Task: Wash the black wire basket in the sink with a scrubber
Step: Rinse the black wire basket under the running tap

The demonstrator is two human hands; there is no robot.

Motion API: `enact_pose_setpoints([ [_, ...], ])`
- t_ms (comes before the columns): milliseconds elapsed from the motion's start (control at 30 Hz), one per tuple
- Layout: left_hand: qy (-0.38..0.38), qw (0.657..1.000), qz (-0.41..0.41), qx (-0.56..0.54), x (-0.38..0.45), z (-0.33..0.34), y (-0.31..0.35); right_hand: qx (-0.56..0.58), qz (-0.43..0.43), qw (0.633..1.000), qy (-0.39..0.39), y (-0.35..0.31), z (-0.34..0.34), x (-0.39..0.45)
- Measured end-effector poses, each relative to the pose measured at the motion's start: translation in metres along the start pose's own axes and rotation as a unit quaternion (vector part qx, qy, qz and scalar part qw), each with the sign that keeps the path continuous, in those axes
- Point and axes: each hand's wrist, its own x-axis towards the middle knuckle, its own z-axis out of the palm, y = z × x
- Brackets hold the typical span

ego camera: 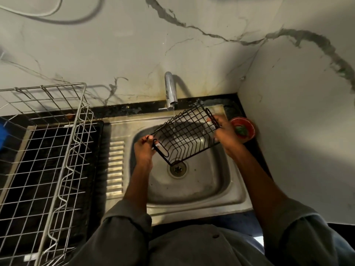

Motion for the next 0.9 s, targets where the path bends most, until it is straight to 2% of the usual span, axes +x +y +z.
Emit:
enact_pose_setpoints([
  [133, 0.043, 0.985, 0.147, 0.083, -0.004, -0.02, 0.023, -0.03, 0.021, 0.999, -0.007, 0.008, 0.028, 0.011],
  [300, 0.076, 0.967, 0.215, 0.112, -0.02, -0.037, 0.045, -0.016, 0.037, 0.998, -0.04, 0.002, 0.055, 0.016],
  [500, 0.114, 0.963, 0.229, 0.081, -0.039, -0.069, 0.047, 0.015, 0.02, 0.997, -0.078, -0.008, 0.074, 0.015],
  [667, 0.149, 0.939, 0.29, 0.106, -0.078, -0.077, 0.052, 0.025, 0.033, 0.994, -0.105, -0.012, 0.092, 0.014],
  [900, 0.141, 0.946, 0.281, 0.084, -0.099, -0.096, 0.029, 0.031, 0.023, 0.989, -0.142, -0.009, 0.101, 0.015],
])
